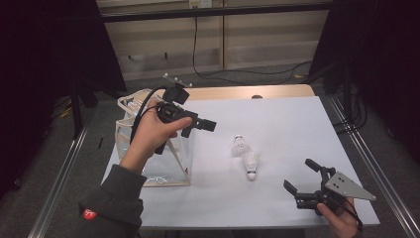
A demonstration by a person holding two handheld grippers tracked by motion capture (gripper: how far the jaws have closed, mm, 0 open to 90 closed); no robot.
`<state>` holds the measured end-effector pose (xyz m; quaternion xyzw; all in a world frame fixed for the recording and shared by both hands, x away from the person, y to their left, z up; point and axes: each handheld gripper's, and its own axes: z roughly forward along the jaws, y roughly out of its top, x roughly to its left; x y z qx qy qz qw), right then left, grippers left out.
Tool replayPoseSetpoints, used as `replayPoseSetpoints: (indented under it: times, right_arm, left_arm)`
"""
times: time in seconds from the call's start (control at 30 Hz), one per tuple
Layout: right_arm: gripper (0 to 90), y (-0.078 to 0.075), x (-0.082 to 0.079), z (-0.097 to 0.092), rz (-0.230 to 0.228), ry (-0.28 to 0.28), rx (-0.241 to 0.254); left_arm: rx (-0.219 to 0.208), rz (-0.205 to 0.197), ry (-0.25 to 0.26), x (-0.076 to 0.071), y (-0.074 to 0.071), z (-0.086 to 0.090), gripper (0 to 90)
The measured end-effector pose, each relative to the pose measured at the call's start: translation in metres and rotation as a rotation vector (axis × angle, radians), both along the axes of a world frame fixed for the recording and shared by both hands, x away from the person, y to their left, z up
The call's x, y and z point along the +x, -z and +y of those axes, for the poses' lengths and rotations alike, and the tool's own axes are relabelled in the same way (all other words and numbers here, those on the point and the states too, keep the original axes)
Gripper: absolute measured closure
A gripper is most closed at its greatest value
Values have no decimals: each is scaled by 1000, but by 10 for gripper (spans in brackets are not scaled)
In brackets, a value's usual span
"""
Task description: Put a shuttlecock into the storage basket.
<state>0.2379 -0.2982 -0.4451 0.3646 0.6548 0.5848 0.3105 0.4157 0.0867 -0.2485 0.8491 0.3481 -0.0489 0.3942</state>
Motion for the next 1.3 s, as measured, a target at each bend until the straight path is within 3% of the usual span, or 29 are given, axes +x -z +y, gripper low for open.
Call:
replayPoseSetpoints:
  times: [1.3]
  right_arm:
    - [7,0,0,0,-4,-3,-2]
  left_arm:
    - [-16,3,63,-16,28,-19,135]
